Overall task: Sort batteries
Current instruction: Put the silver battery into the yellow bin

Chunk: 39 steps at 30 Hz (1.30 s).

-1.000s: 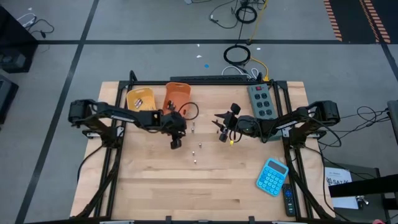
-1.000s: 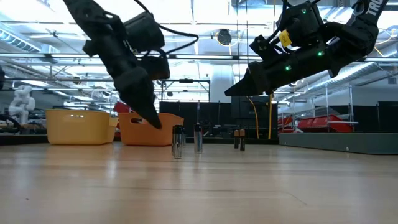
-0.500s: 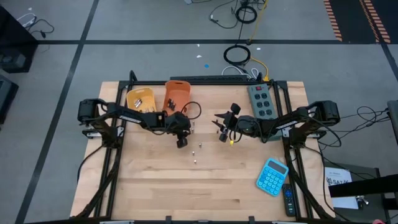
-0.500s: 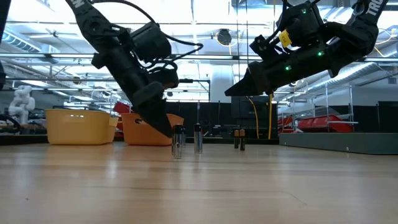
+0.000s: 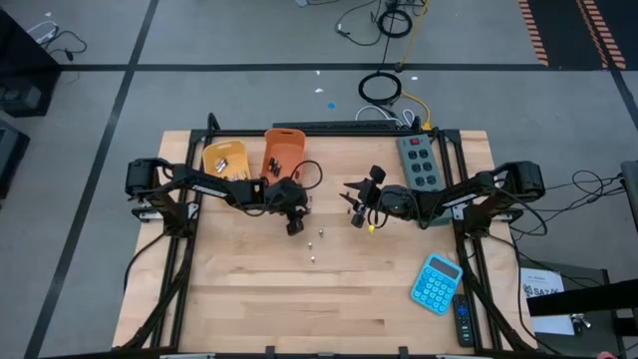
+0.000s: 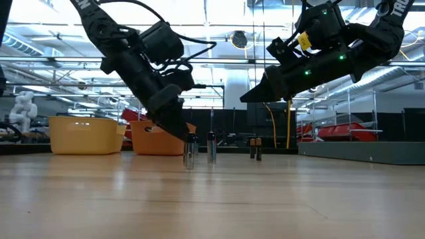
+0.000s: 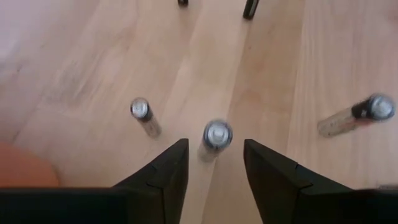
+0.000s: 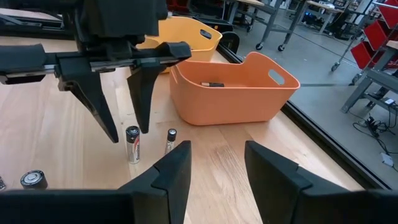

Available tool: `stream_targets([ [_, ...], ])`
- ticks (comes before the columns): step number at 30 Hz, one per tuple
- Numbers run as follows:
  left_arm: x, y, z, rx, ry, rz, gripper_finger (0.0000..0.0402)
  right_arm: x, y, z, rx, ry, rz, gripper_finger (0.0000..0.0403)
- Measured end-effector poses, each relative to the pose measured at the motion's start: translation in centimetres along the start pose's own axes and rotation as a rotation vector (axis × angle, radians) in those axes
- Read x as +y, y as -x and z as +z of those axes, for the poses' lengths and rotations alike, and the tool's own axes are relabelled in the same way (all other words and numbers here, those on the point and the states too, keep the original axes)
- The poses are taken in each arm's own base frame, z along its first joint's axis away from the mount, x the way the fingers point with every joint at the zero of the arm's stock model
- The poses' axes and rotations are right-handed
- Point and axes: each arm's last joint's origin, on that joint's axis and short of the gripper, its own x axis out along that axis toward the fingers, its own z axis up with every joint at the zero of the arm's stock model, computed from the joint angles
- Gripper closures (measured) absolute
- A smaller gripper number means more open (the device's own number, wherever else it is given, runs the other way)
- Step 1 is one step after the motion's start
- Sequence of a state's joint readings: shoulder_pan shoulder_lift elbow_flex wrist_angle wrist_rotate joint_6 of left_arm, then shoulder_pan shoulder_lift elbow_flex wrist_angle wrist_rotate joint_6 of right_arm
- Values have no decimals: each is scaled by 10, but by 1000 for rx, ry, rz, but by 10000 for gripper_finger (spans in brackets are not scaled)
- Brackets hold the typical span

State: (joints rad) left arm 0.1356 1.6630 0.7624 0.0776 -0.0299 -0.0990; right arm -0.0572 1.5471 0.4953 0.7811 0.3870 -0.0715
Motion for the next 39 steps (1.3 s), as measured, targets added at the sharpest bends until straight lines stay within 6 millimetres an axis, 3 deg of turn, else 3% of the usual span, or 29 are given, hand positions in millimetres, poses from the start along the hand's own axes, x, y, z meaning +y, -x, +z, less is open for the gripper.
stream_targets([
  [16,0,0,7,-78,-6,26,235,0,0,0,0,0,1,261],
  [29,0,-16,-2,-42,-11,22,238,0,0,0,0,0,1,261],
  [32,0,-16,-2,-41,-28,18,264,0,0,0,0,0,1,261],
  [36,-1,-16,-2,-37,-27,-27,345,0,0,0,0,0,1,261],
  [39,-3,-14,-1,-36,-8,-48,347,0,0,0,0,0,1,261],
])
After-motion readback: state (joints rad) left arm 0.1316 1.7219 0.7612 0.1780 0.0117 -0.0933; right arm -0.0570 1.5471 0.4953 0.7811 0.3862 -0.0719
